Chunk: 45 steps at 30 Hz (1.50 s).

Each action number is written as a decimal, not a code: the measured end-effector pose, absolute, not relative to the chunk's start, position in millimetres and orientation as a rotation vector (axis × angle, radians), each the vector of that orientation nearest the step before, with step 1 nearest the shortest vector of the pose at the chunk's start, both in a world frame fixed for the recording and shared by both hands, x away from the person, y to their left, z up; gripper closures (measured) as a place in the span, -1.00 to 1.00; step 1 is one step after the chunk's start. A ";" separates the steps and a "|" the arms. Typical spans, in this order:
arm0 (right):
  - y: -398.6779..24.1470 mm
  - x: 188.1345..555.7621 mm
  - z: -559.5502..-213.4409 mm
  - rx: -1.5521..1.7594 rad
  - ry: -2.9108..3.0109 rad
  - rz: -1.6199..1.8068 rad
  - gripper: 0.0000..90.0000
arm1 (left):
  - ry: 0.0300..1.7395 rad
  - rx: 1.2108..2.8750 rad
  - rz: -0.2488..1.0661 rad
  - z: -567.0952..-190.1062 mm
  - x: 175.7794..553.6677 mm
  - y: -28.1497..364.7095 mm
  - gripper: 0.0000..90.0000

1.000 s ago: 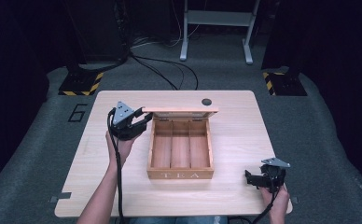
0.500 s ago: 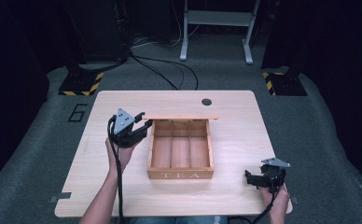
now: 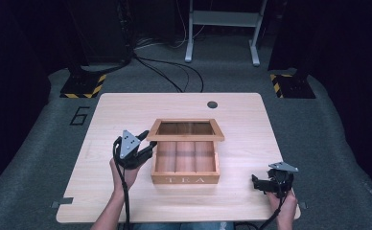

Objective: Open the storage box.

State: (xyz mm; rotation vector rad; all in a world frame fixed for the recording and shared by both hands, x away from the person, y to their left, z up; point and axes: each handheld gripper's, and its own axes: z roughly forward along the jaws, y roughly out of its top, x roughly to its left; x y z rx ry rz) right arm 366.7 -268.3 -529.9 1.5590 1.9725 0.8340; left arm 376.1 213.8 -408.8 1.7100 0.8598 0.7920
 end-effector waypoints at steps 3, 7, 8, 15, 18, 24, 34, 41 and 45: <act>-268.3 366.7 -529.9 1.559 1.972 0.834 -1.00 | 0.870 1.710 0.760 -414.8 373.0 215.1 0.24; -268.3 366.7 -529.9 1.559 1.972 0.834 -1.00 | 0.878 1.712 0.735 -422.4 369.8 216.5 0.22; -268.3 366.7 -529.9 1.559 1.972 0.834 -1.00 | 0.876 1.711 0.732 -424.8 369.3 216.7 0.21; -268.2 366.7 -529.9 1.560 1.971 0.834 -1.00 | 0.893 1.723 0.679 -442.4 363.5 218.6 0.15; -268.3 366.7 -529.9 1.559 1.972 0.834 -1.00 | 0.901 1.726 0.665 -449.8 361.3 218.5 0.13; -268.3 366.7 -529.9 1.560 1.972 0.834 -1.00 | 0.923 1.739 0.609 -466.1 358.7 219.2 0.09; -268.4 366.7 -529.9 1.559 1.972 0.834 -1.00 | 0.970 1.756 0.543 -483.6 358.4 221.6 -0.05; -268.3 366.7 -529.9 1.560 1.972 0.834 -1.00 | 0.984 1.785 0.491 -489.7 358.1 224.4 -0.16; -268.4 366.8 -529.9 1.559 1.972 0.834 -1.00 | 0.992 1.773 0.475 -490.2 357.0 225.8 -0.20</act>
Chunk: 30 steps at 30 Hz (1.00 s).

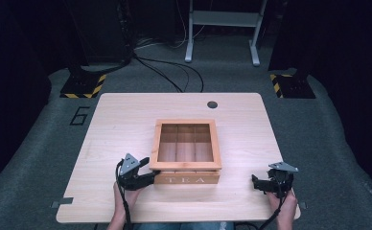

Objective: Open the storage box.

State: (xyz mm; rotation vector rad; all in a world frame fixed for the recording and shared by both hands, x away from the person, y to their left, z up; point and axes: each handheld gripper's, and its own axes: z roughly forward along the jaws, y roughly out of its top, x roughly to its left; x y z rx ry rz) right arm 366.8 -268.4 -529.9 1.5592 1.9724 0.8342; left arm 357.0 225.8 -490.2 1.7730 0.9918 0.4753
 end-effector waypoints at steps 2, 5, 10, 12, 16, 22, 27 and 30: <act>-268.3 366.8 -529.9 1.560 1.972 0.834 -1.00 | 0.994 1.775 0.465 -489.2 356.2 226.5 -0.23; -268.3 366.7 -529.9 1.560 1.971 0.834 -1.00 | 0.994 1.779 0.463 -488.4 355.6 228.1 -0.31; -268.3 366.7 -529.9 1.560 1.972 0.834 -1.00 | 1.004 1.802 0.449 -487.3 353.8 229.4 -0.60; -268.3 366.7 -529.9 1.560 1.972 0.834 -1.00 | 0.999 1.844 0.439 -488.5 351.6 228.9 -0.68; -268.4 366.7 -530.0 1.561 1.972 0.835 -1.00 | 0.998 1.892 0.408 -498.6 348.1 228.3 -0.83; -268.2 366.7 -529.9 1.561 1.971 0.834 -1.00 | 1.028 1.902 0.427 -503.6 341.0 236.4 -0.95; -268.2 366.7 -529.9 1.562 1.971 0.833 -1.00 | 1.089 1.923 0.468 -510.2 332.5 258.7 -0.99; -268.2 366.7 -529.8 1.562 1.971 0.833 -1.00 | 1.138 1.933 0.496 -514.1 328.9 274.7 -1.00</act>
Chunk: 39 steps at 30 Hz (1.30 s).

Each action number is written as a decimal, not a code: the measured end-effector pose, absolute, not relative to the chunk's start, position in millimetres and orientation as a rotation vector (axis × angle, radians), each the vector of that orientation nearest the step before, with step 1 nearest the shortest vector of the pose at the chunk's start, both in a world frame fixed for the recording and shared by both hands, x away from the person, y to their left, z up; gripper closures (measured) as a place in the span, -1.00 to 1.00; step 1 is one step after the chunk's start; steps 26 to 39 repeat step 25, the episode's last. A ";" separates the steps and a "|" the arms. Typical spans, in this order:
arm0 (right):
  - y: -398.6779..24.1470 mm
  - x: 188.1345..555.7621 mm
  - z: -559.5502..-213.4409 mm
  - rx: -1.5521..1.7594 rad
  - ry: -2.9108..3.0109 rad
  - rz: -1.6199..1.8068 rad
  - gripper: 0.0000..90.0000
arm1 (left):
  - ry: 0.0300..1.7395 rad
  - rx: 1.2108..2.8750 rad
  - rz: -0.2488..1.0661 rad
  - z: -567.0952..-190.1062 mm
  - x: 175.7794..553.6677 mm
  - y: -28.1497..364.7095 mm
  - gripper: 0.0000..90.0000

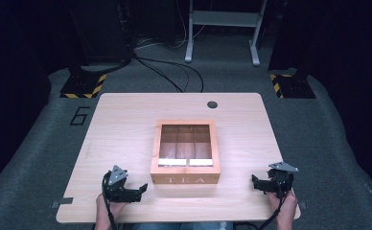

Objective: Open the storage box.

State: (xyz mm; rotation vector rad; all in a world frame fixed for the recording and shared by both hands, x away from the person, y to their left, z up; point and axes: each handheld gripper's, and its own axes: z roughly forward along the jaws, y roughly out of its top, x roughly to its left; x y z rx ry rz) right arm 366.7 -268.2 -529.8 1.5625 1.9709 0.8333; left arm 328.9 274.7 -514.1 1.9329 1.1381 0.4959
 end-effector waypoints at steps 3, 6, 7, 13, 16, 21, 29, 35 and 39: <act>-268.1 366.7 -529.9 1.563 1.970 0.834 -1.00 | 1.181 1.956 0.524 -517.6 328.2 289.2 -1.00; -268.1 366.7 -529.8 1.564 1.970 0.833 -1.00 | 1.239 1.990 0.536 -521.7 330.3 304.9 -1.00; -268.1 366.7 -529.9 1.563 1.970 0.834 -1.00 | 1.257 1.993 0.539 -523.1 331.3 310.5 -1.00; -268.2 366.7 -529.8 1.563 1.971 0.833 -1.00 | 1.365 1.965 0.541 -528.2 336.5 341.6 -1.00; -268.2 366.7 -529.9 1.563 1.971 0.834 -1.00 | 1.393 1.936 0.560 -531.6 337.5 353.0 -1.00; -268.2 366.6 -530.0 1.562 1.971 0.836 -1.00 | 1.409 1.951 0.592 -532.2 338.4 356.0 -1.00; -268.1 366.5 -529.9 1.562 1.971 0.836 -1.00 | 1.420 1.955 0.606 -532.8 339.1 354.4 -1.00; -268.1 366.5 -529.9 1.562 1.971 0.836 -1.00 | 1.420 1.955 0.606 -532.8 339.1 354.4 -1.00; -268.1 366.5 -529.9 1.562 1.971 0.836 -1.00 | 1.420 1.955 0.606 -532.8 339.1 354.4 -1.00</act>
